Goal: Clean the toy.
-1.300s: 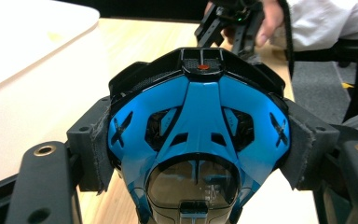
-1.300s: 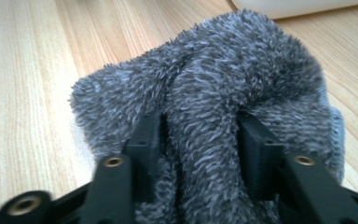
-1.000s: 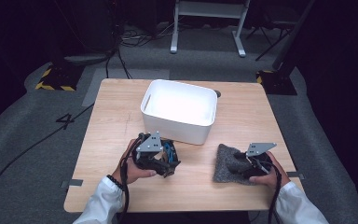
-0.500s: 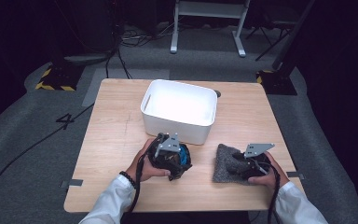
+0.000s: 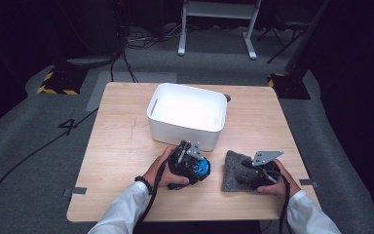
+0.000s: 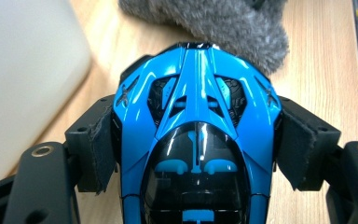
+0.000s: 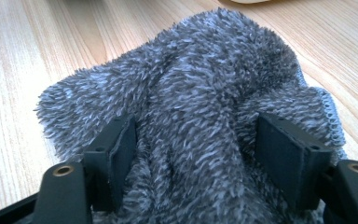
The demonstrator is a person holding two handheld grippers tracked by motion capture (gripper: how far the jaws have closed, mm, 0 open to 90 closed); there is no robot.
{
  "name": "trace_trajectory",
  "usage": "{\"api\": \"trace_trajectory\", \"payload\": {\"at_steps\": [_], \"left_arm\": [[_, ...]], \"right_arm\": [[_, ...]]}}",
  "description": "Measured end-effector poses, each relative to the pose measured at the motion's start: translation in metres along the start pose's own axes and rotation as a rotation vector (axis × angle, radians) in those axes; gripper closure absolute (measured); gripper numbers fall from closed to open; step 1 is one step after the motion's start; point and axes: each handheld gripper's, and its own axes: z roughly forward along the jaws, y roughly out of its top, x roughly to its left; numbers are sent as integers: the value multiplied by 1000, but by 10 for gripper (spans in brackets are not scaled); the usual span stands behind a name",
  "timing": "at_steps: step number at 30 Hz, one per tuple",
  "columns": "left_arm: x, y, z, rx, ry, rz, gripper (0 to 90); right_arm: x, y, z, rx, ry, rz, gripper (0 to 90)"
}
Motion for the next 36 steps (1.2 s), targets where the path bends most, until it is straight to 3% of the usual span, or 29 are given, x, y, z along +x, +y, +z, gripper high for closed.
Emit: {"api": "trace_trajectory", "payload": {"at_steps": [12, 18, 23, 33, 36], "left_arm": [[-10, 4, 33, 231, 25, 63, 254], [-8, 3, 30, 183, 32, 21, 202], [-8, 2, 21, 117, 25, 12, 186], [-8, -11, -17, -43, 41, 2, 173], [-8, -19, -29, -71, 78, -13, 175]], "right_arm": [[1, 0, 2, 11, 1, -5, 293], [0, 0, 2, 12, 8, 3, 286], [-1, 1, 0, 7, 9, 2, 274], [-1, 7, -13, -54, 3, 18, 218], [2, 11, -19, -63, 11, 18, 202]]}}
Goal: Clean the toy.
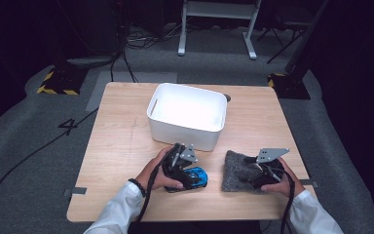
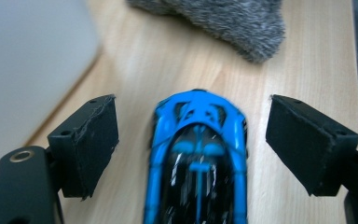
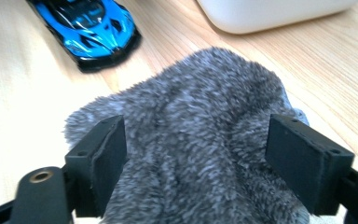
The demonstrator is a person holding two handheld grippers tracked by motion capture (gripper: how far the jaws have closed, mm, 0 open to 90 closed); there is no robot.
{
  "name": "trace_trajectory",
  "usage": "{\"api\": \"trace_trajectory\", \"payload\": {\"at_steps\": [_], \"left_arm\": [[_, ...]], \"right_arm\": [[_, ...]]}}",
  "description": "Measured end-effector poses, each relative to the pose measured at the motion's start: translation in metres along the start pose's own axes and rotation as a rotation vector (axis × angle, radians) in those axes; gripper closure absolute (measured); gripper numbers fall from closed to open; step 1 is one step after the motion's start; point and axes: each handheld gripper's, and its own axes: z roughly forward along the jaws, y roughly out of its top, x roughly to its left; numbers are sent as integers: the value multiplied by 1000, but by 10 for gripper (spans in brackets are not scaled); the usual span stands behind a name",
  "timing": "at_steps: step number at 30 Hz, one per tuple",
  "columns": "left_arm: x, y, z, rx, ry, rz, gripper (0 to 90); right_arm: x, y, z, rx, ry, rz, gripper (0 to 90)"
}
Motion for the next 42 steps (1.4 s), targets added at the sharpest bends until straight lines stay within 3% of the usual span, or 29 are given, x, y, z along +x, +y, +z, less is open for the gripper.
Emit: {"api": "trace_trajectory", "payload": {"at_steps": [5, 12, 17, 23, 29, 33, 36, 39, 42], "left_arm": [[1, -13, -19, -53, 39, -23, 173], [1, -42, -35, -70, 104, -41, 173], [3, -67, -47, -90, 116, -71, 171], [7, -102, -57, -79, 135, -128, 165], [5, -123, -52, -29, 114, -151, 169], [1, -127, -45, 6, 105, -147, 171], [-1, -128, -40, 11, 96, -149, 172], [-3, -129, -37, 21, 113, -137, 170], [-3, -131, -35, 5, 113, -151, 162]], "right_arm": [[4, 6, -6, -37, -10, -5, 212], [3, 15, -10, -76, -56, 4, 232], [-3, 22, -12, -95, -109, 20, 240], [-10, 31, -16, -131, -154, 50, 247], [-17, 46, -20, -167, -189, 55, 254], [-25, 59, -20, -191, -216, 67, 261], [-29, 69, -20, -199, -230, 69, 263], [-33, 80, -18, -218, -247, 74, 264], [-36, 89, -17, -242, -256, 89, 271]]}}
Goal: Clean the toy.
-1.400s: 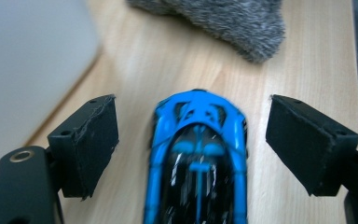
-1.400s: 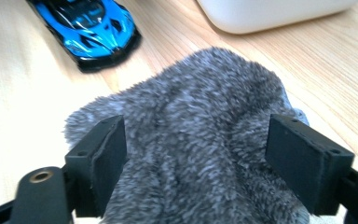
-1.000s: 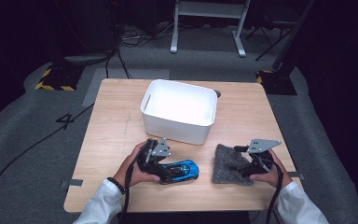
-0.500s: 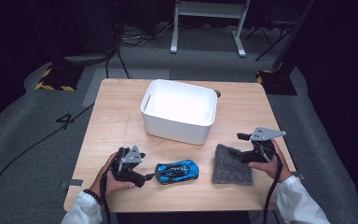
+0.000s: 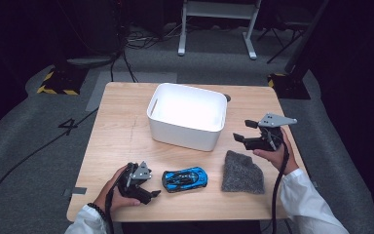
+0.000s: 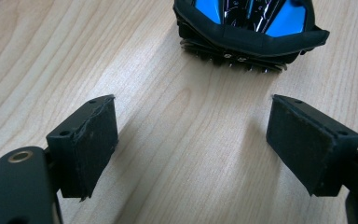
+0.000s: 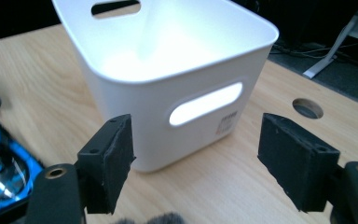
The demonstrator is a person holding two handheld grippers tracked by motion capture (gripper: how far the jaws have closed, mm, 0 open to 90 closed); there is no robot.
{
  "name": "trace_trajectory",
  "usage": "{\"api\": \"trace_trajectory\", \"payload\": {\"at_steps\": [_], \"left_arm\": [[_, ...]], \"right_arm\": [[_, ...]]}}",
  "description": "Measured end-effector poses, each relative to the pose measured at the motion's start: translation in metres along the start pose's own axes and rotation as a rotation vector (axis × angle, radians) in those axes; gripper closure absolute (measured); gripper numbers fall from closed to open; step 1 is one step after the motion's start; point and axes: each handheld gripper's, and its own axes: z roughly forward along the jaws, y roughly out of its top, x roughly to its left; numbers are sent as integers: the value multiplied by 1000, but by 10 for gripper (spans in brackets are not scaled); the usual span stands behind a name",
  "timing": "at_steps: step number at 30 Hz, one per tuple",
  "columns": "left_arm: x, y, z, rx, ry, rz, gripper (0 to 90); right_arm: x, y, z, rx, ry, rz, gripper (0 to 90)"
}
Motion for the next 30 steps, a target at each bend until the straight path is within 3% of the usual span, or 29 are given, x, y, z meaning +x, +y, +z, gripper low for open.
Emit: {"api": "trace_trajectory", "payload": {"at_steps": [8, 13, 24, 30], "left_arm": [[2, -5, 1, -36, 5, -3, 155], [2, -5, 1, -36, 5, -3, 154], [2, -5, 1, -35, 7, -2, 155], [2, -5, 0, -36, 11, -5, 157]], "right_arm": [[-1, 21, 8, -52, -18, 25, 279], [1, 32, 15, -55, -23, 27, 279], [5, 44, 43, 31, -54, 34, 260], [6, 45, 61, 120, -94, -7, 254]]}}
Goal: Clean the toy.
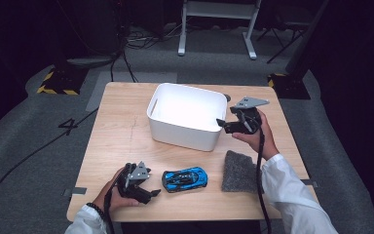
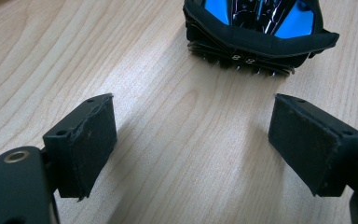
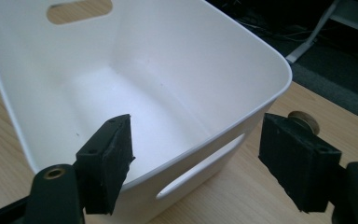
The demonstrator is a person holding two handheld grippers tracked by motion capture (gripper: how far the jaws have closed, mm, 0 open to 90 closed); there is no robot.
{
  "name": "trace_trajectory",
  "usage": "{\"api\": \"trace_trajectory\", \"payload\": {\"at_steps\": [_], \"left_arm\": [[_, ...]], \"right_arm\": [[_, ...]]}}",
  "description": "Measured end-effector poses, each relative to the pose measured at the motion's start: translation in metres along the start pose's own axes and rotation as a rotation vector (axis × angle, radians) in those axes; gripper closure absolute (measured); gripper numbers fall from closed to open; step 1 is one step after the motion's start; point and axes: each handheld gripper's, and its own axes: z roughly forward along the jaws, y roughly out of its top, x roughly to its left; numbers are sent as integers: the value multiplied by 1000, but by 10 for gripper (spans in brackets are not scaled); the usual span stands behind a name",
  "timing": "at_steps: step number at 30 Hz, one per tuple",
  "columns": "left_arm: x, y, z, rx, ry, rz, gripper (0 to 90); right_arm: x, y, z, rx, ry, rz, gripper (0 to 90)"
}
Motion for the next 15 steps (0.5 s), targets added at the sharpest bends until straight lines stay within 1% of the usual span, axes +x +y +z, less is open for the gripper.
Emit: {"api": "trace_trajectory", "payload": {"at_steps": [1, 2, 3, 5, 7, 10, 12, 13, 14, 15], "left_arm": [[0, 0, 0, 0, 0, 0, 156], [0, 0, 0, 0, 0, 0, 156], [0, 0, 0, 0, 0, 0, 156], [0, 0, 0, 0, 2, -2, 156], [-1, 0, 0, -1, 3, -4, 156], [-1, 0, 0, -1, 5, -5, 157], [-1, 0, 0, -1, 5, -5, 157], [-1, 0, 0, -1, 6, -5, 158], [-2, 0, 0, -2, 6, -6, 158], [-2, 0, 0, -1, 6, -6, 158]], "right_arm": [[-1, 0, 2, 8, -1, -1, 247], [-3, 0, 4, 12, 8, 15, 242], [-4, 0, 5, 17, 8, 19, 242], [-5, 1, 7, 25, -3, 20, 241], [-7, 2, 10, 48, -3, 32, 231], [-11, 3, 13, 80, -33, 33, 234], [-15, 1, 15, 95, -46, 44, 250], [-17, 0, 16, 114, -54, 42, 257], [-19, -3, 17, 125, -55, 40, 260], [-21, -5, 16, 123, -51, 49, 266]]}}
